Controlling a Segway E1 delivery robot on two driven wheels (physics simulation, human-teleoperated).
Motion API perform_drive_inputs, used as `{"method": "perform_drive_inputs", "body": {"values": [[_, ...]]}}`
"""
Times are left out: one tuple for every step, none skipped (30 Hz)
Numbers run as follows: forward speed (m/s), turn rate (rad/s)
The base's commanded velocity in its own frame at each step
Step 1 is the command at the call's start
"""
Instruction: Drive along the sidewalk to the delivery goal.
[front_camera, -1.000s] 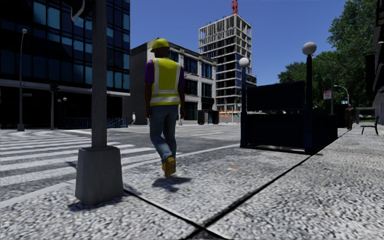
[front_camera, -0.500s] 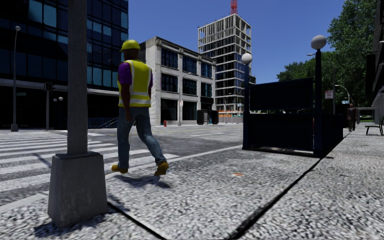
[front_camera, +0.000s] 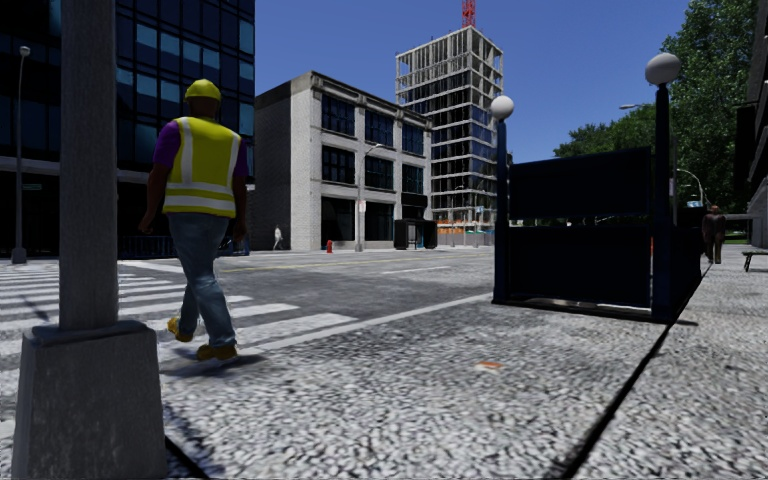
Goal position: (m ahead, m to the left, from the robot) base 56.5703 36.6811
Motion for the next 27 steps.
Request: {"method": "perform_drive_inputs", "body": {"values": [[0.74,0.00],[0.74,0.00],[0.74,0.00],[0.74,0.00],[0.74,0.00],[0.74,0.00],[0.74,0.00],[0.74,0.00],[0.74,0.00],[0.77,0.00],[0.79,0.00],[0.79,0.00],[0.79,0.00],[0.79,0.00],[0.79,0.00],[0.79,0.00],[0.79,0.00],[0.79,0.00],[0.79,0.00],[0.79,0.00],[0.79,0.00],[0.79,0.00],[0.79,0.00],[0.79,0.00],[0.79,0.00],[0.79,0.00],[0.79,0.00]]}}
